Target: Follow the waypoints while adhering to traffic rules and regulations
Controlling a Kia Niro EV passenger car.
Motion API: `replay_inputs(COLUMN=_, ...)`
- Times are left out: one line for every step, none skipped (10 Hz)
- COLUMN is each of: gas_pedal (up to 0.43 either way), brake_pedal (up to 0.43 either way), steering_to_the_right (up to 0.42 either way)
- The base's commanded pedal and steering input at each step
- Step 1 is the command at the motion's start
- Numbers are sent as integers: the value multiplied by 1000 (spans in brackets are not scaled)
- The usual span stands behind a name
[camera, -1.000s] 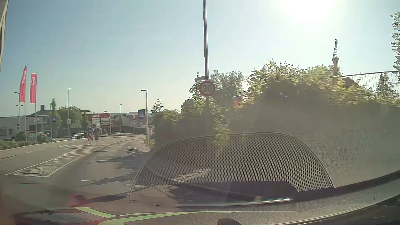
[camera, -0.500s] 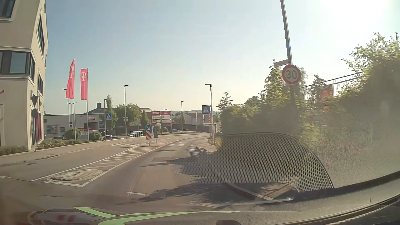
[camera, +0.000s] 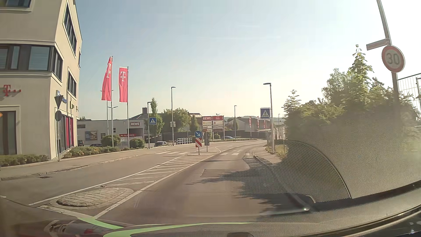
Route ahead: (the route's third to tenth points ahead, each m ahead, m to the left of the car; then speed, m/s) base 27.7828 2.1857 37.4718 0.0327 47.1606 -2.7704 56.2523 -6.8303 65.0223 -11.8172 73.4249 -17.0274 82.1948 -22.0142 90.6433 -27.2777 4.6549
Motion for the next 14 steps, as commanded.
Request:
replay_inputs(gas_pedal=59, brake_pedal=0, steering_to_the_right=-133)
replay_inputs(gas_pedal=59, brake_pedal=0, steering_to_the_right=-99)
replay_inputs(gas_pedal=59, brake_pedal=0, steering_to_the_right=-55)
replay_inputs(gas_pedal=67, brake_pedal=0, steering_to_the_right=-15)
replay_inputs(gas_pedal=87, brake_pedal=0, steering_to_the_right=23)
replay_inputs(gas_pedal=118, brake_pedal=0, steering_to_the_right=60)
replay_inputs(gas_pedal=157, brake_pedal=0, steering_to_the_right=80)
replay_inputs(gas_pedal=157, brake_pedal=0, steering_to_the_right=88)
replay_inputs(gas_pedal=157, brake_pedal=0, steering_to_the_right=89)
replay_inputs(gas_pedal=157, brake_pedal=0, steering_to_the_right=89)
replay_inputs(gas_pedal=157, brake_pedal=0, steering_to_the_right=87)
replay_inputs(gas_pedal=157, brake_pedal=0, steering_to_the_right=79)
replay_inputs(gas_pedal=157, brake_pedal=0, steering_to_the_right=73)
replay_inputs(gas_pedal=157, brake_pedal=0, steering_to_the_right=65)
